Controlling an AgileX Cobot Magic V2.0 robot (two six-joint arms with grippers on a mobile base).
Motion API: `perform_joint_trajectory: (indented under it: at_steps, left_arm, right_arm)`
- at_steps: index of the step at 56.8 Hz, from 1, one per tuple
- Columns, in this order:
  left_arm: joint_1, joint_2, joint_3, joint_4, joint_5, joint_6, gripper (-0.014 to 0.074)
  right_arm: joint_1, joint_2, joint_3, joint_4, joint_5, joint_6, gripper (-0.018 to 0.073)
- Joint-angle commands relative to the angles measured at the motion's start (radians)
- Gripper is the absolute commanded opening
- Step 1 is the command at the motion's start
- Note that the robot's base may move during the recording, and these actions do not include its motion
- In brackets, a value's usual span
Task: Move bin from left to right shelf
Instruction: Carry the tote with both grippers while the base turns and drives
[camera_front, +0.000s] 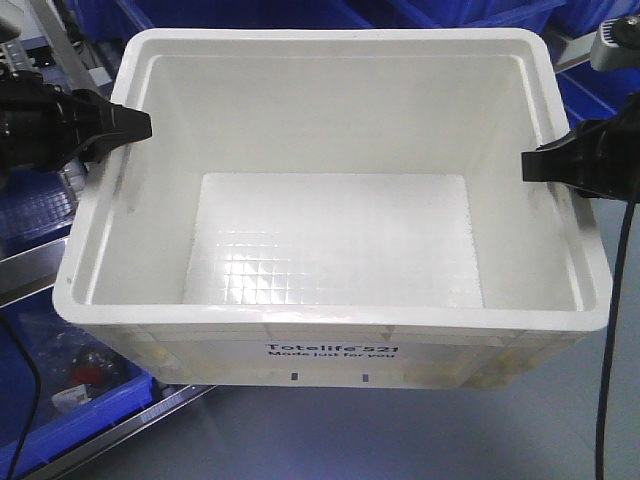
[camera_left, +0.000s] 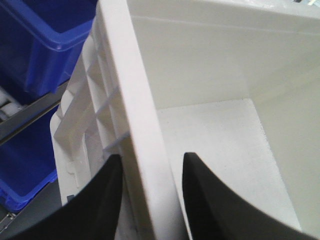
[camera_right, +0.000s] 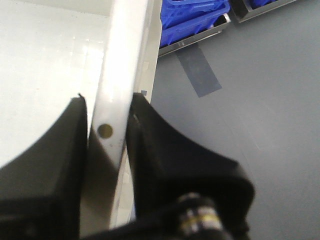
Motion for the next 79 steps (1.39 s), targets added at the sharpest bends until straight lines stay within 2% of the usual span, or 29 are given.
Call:
perform_joint_trajectory:
  at_steps: [1, 79]
  left_arm:
    - [-0.054, -0.045, -0.046, -0.183, 0.204, 0.019, -0.0003]
    - [-0.054, -0.045, -0.046, -0.183, 0.204, 0.019, -0.0003]
  right_arm:
    - [0.031, -0.029, -0.05, 0.171, -0.147, -0.033, -0.0004]
    - [0.031, -0.029, -0.05, 0.171, -0.147, -0.033, -0.0004]
